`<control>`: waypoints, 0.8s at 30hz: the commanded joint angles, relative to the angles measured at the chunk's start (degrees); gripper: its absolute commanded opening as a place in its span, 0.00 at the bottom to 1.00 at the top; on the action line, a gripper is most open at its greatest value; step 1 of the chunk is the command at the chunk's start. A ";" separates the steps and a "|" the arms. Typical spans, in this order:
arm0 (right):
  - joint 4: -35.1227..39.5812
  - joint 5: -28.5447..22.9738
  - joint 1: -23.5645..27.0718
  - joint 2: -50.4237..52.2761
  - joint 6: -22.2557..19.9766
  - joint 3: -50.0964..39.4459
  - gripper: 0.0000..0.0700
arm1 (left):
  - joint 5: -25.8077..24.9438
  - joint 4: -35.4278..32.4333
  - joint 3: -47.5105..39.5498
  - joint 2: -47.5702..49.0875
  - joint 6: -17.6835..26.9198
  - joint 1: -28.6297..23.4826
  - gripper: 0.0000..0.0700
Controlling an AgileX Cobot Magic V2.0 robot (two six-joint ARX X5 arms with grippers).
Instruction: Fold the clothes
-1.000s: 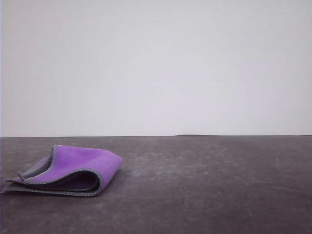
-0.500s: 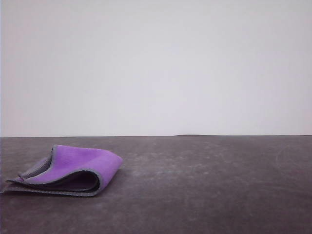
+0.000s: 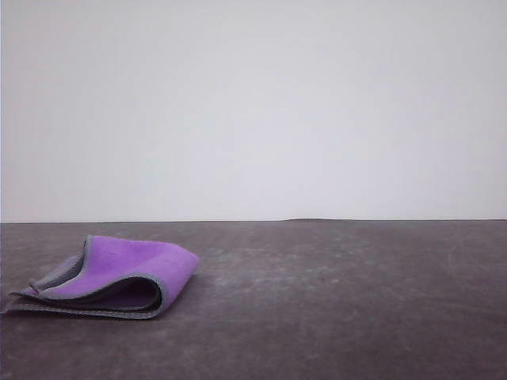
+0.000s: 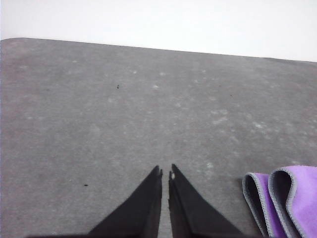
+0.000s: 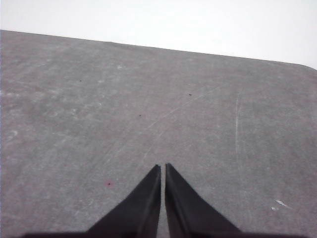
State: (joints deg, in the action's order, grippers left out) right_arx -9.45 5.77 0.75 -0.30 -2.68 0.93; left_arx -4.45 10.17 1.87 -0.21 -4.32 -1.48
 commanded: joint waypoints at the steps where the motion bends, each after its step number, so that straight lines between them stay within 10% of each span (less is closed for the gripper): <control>1: 0.53 -0.21 -0.04 0.09 0.78 -0.26 0.01 | 0.15 0.48 -1.07 0.04 -0.29 0.00 0.02; 24: 0.52 -0.21 -0.04 0.09 0.77 -0.26 0.01 | 0.15 0.48 -1.07 0.04 -0.30 0.00 0.02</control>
State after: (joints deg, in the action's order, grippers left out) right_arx -9.45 5.78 0.75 -0.30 -2.68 0.93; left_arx -4.45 10.17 1.87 -0.21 -4.32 -1.48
